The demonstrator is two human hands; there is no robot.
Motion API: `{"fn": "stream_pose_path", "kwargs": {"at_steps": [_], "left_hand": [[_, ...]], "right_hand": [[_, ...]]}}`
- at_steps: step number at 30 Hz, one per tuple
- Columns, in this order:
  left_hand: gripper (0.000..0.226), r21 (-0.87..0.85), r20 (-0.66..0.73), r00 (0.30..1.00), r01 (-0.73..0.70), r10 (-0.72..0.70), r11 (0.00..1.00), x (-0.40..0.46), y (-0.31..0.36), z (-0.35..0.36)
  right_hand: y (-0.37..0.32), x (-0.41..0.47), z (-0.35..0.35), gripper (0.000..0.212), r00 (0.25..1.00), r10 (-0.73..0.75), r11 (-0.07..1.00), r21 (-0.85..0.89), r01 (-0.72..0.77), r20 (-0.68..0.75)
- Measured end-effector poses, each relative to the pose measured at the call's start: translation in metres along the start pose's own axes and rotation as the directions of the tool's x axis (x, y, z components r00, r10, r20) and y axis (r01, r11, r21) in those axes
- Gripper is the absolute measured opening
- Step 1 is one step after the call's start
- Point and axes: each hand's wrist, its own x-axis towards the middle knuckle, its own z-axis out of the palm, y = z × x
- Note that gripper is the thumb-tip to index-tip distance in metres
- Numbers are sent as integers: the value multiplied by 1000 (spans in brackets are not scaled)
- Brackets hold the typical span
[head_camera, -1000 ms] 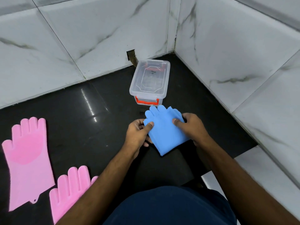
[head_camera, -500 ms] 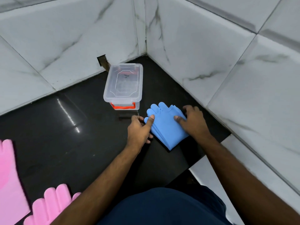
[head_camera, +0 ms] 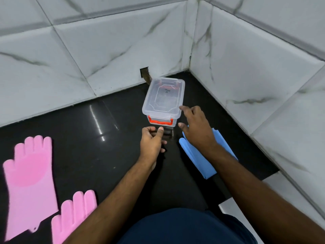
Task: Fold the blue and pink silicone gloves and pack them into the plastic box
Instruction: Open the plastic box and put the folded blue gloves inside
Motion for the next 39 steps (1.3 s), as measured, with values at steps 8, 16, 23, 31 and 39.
{"fn": "stream_pose_path", "kwargs": {"at_steps": [8,16,23,31,39], "left_hand": [[33,-74,9,1000,-27,28,997,-4,11,-16],[37,-101,-319,945,-101,64,990,-3,16,-46],[36,-21,-425,904,-63,49,998,-8,16,-79],[66,600,-134,917,-227,376,767,-14,37,-80],[85,836,224,955,-291,194,464,-27,43,-65]], "right_hand": [[-10,27,5,38,972,-233,939,-268,218,-28],[-67,-6,17,29,840,-527,845,-26,534,130],[-73,-13,16,23,905,-421,905,41,424,-60],[-24,26,2,42,947,187,934,250,-254,261],[-45,19,8,30,970,-85,966,258,25,226]]}}
